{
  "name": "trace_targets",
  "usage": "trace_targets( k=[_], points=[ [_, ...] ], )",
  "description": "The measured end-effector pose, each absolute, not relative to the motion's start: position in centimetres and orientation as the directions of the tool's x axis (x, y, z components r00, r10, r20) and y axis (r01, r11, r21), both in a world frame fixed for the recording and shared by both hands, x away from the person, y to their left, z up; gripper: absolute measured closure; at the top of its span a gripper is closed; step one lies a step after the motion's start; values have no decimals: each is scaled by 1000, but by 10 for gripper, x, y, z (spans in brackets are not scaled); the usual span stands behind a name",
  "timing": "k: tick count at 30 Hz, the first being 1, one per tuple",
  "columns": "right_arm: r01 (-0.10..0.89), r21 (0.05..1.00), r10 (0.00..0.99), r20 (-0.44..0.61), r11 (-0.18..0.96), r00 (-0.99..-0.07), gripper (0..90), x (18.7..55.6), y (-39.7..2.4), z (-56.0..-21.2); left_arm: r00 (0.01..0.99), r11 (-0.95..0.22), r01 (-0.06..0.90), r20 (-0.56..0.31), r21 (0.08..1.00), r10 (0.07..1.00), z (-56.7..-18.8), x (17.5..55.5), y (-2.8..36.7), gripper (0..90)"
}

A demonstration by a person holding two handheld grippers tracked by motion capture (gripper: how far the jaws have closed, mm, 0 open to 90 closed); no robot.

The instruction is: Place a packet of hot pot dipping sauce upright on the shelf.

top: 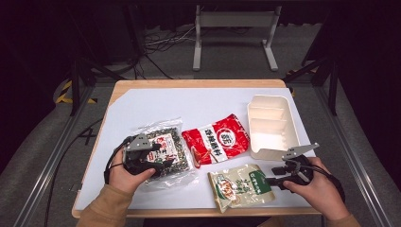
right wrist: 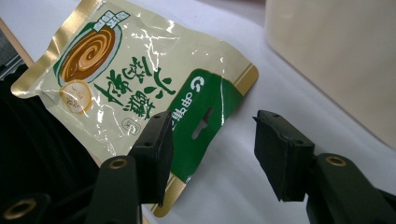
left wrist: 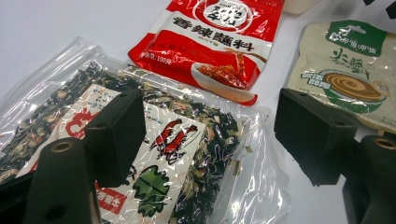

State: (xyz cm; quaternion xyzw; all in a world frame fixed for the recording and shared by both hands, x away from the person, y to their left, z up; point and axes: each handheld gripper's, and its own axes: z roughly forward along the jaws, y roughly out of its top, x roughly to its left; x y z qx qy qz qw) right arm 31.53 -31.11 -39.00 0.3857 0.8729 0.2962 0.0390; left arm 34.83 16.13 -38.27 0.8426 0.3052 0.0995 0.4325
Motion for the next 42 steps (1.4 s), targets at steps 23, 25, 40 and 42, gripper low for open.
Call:
trace_targets(
  k=[23, 25, 40, 42],
  points=[
    [696, 455, 680, 234, 554, -695, 498, 317, -302, -408, 795, -448, 434, -98, 782, 598, -385, 349, 159, 244],
    [699, 453, 681, 237, 553, -693, 498, 317, -301, -409, 795, -450, 434, -98, 781, 598, -385, 349, 159, 243],
    [679, 485, 636, 283, 551, -718, 506, 316, -295, -407, 797, -455, 433, -94, 778, 597, -386, 349, 158, 243],
    [672, 499, 629, 284, 547, -723, 509, 315, -294, -405, 797, -455, 435, -97, 777, 597, -386, 348, 158, 243]
  ],
)
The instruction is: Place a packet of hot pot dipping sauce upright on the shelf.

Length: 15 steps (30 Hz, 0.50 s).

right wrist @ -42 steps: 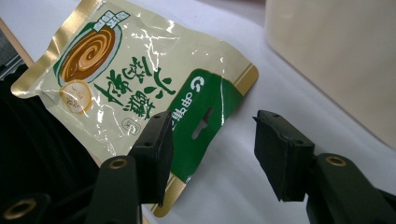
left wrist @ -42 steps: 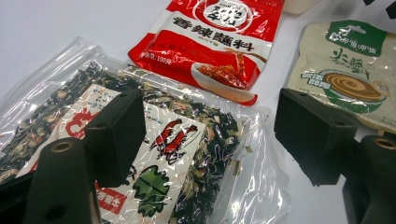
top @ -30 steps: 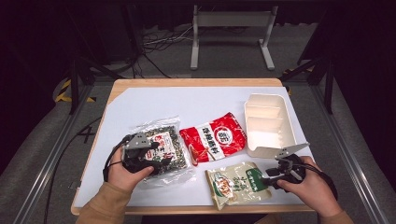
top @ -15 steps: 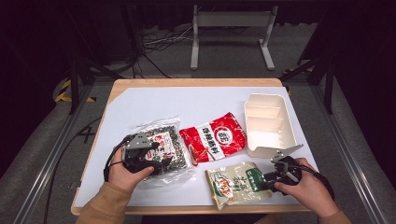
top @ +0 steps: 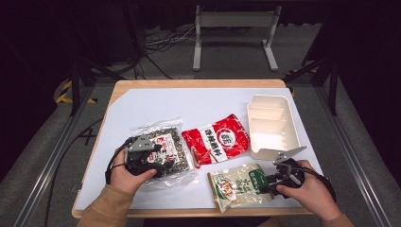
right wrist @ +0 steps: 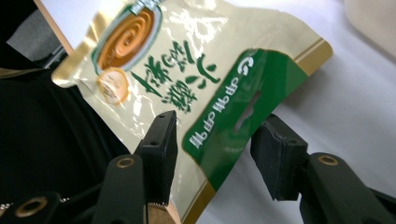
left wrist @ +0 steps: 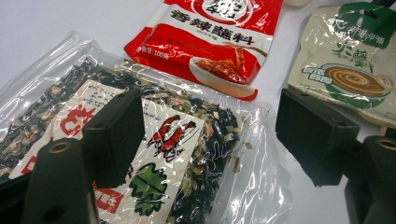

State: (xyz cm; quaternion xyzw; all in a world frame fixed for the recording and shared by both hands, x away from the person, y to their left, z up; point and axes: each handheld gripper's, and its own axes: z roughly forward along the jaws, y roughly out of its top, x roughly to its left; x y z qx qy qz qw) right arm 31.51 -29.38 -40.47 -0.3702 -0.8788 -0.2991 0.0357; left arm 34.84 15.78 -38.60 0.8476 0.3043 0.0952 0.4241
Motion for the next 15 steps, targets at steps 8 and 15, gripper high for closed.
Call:
trace_targets(
  k=[8, 15],
  points=[
    [659, 529, 603, 307, 535, -736, 511, 315, -287, -405, 799, -461, 432, -92, 775, 594, -386, 348, 157, 243],
    [662, 520, 582, 337, 539, -740, 511, 317, -279, -415, 799, -464, 428, -85, 775, 595, -386, 348, 156, 242]
  ],
)
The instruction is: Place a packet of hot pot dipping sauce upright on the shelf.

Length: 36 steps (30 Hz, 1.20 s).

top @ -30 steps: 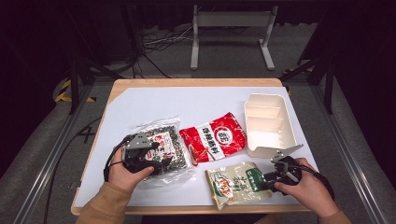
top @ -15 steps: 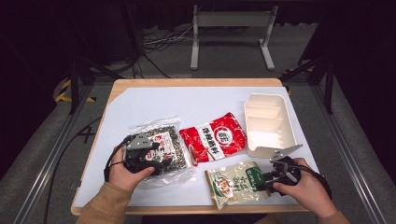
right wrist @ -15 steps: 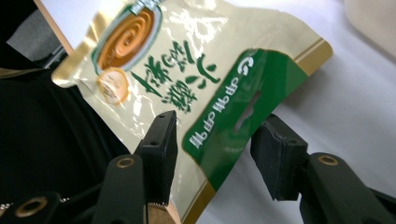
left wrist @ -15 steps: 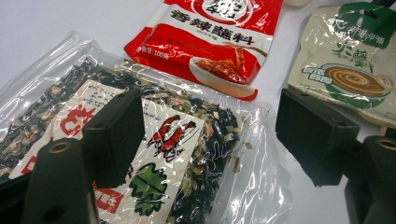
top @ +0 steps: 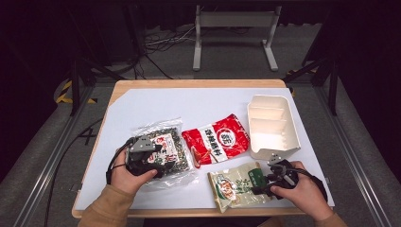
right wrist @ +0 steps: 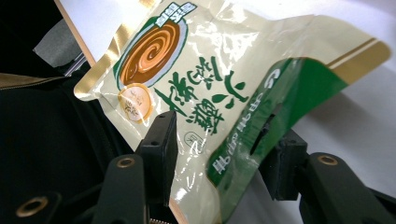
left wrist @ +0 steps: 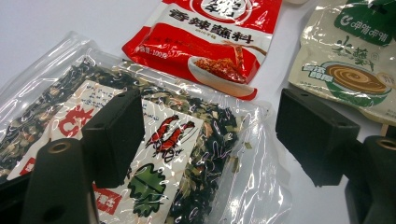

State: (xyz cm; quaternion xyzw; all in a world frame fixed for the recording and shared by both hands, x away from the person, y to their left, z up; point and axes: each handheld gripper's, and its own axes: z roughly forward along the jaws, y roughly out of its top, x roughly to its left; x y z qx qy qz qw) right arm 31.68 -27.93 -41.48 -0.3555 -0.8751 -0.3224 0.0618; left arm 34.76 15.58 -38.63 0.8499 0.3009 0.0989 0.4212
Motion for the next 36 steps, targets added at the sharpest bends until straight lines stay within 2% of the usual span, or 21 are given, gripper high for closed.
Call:
trace_targets(
  k=[7, 14, 21, 27, 36],
  points=[
    [658, 511, 570, 343, 553, -746, 533, 317, -273, -420, 803, -474, 423, -77, 772, 591, -386, 347, 154, 242],
    [658, 505, 574, 338, 559, -746, 640, 320, -271, -426, 805, -479, 416, -68, 773, 589, -386, 347, 154, 241],
    [676, 494, 590, 345, 547, -730, 801, 323, -273, -429, 809, -486, 411, -64, 772, 584, -386, 347, 154, 244],
    [697, 484, 594, 375, 530, -712, 876, 325, -274, -429, 808, -484, 412, -65, 772, 586, -387, 347, 154, 245],
    [710, 484, 602, 388, 511, -698, 893, 325, -274, -428, 807, -481, 414, -67, 773, 587, -387, 347, 155, 245]
  ],
)
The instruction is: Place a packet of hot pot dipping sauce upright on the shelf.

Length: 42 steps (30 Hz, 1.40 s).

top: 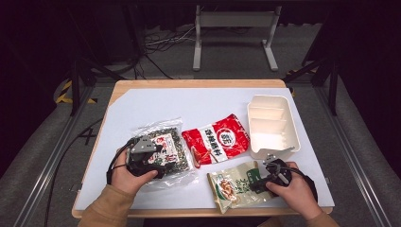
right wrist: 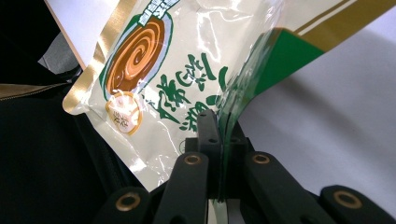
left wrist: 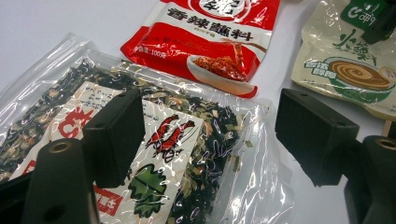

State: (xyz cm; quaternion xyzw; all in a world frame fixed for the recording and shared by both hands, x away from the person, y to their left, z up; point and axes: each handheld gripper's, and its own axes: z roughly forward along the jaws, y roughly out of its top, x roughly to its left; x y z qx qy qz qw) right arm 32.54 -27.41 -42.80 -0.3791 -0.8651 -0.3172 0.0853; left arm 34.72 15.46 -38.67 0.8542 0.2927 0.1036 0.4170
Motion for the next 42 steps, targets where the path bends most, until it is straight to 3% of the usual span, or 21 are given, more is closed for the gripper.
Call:
trace_targets(
  k=[24, 42],
  points=[
    [673, 557, 548, 405, 487, -731, 895, 314, -275, -386, 795, -468, 425, -72, 775, 602, -388, 350, 159, 246],
    [588, 620, 535, 301, 519, -789, 895, 303, -272, -339, 798, -467, 416, -66, 781, 600, -387, 349, 159, 246]
  ],
)
